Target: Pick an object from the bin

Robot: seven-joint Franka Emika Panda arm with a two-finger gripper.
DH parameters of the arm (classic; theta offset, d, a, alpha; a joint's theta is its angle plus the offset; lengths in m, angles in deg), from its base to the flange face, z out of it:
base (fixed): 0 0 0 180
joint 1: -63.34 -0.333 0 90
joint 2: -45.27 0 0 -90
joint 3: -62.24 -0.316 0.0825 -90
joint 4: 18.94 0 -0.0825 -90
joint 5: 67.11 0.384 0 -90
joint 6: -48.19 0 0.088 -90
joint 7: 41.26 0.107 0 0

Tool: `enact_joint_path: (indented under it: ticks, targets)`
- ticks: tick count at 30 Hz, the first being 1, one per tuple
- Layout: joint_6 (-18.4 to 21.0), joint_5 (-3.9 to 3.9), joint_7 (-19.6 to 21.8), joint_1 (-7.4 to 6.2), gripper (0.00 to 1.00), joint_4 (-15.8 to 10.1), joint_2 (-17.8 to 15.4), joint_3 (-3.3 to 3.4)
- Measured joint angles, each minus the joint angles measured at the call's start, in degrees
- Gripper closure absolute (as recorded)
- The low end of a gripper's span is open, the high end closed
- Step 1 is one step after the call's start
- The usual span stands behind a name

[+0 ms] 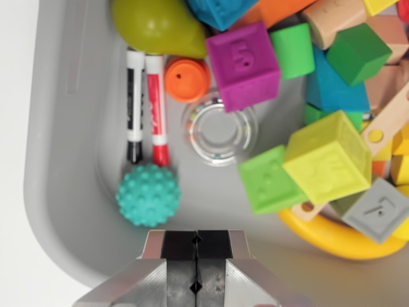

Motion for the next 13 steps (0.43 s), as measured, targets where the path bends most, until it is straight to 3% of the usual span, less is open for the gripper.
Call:
enact_joint_path:
  ticks: [13]
  targets:
    - [1.01, -0.02, 0.05, 0.0, 1.0, 0.48, -0.46, 0.01]
